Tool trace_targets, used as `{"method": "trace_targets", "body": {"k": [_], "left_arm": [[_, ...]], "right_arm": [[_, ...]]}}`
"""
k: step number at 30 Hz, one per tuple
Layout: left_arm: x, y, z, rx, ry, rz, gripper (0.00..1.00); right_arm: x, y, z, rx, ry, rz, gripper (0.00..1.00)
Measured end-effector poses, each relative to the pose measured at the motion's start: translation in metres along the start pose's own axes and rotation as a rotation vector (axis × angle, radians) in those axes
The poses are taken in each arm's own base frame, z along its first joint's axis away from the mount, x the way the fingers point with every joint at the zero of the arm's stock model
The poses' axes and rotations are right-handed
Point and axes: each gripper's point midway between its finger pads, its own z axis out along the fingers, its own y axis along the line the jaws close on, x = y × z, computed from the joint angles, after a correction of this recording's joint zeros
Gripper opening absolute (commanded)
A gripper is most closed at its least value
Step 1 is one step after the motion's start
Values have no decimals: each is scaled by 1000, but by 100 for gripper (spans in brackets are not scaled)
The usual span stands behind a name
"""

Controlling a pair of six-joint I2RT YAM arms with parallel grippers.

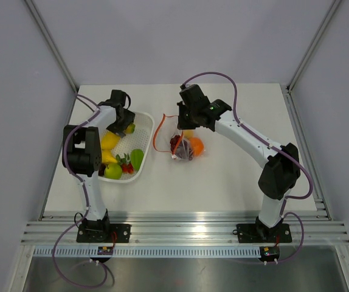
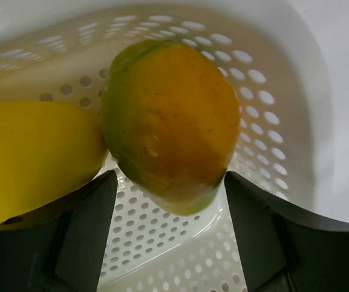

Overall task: Place the food in the zip-top bag and seal the zipper
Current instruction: Pick up the fake fruit from the bin.

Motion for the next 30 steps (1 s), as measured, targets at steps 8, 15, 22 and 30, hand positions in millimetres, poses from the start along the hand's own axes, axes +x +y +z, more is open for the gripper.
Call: {"method": "trace_targets", "body": {"k": [8,15,22,30], "left_arm": [[14,5,9,-28,16,9,45],[18,17,-2,-34,10,54,14],[10,25,-60,55,-2,212,0],[31,9,-154,380,126,554,0]], "right_arm": [[0,0,-1,-1,-1,0,0],[-2,1,-5,-5,-10,2,0],[0,0,-5,-3,-6,3,0],[1,-1,-4,-2,-4,3,0]]}}
